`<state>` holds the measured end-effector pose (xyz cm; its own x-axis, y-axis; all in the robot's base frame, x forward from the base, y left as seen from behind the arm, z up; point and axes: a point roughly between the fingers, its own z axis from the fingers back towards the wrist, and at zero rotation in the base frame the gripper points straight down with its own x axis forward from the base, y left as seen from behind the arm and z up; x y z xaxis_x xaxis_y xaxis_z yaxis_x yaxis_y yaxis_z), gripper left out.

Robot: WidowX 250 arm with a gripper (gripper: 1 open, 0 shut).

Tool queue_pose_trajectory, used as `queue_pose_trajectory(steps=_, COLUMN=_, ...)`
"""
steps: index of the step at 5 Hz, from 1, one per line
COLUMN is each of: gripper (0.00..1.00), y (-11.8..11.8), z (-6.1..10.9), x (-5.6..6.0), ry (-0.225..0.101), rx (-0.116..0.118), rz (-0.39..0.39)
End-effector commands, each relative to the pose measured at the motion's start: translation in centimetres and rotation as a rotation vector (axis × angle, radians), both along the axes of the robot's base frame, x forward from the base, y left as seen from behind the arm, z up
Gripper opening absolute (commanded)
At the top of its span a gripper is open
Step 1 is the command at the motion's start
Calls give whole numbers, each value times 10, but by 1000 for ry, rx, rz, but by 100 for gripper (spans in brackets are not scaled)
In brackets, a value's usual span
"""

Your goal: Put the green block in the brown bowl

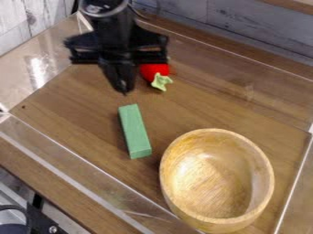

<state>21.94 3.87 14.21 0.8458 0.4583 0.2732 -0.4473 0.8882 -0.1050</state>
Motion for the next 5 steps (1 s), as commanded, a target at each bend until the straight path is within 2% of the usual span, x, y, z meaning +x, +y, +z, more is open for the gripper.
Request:
queue_pose_trajectory(steps=1, gripper=100, y=-7, z=3, x=5, ry=-34, rx=7, rz=-28)
queue_pose_trajectory(steps=3, gripper=100, y=-31, z=-14, x=5, ry=-17, rx=2, rz=-92)
queue_pose_trajectory(steps=5, gripper=100, y=-15, z=-52, x=-3, ry=7, rx=-28, rz=-101)
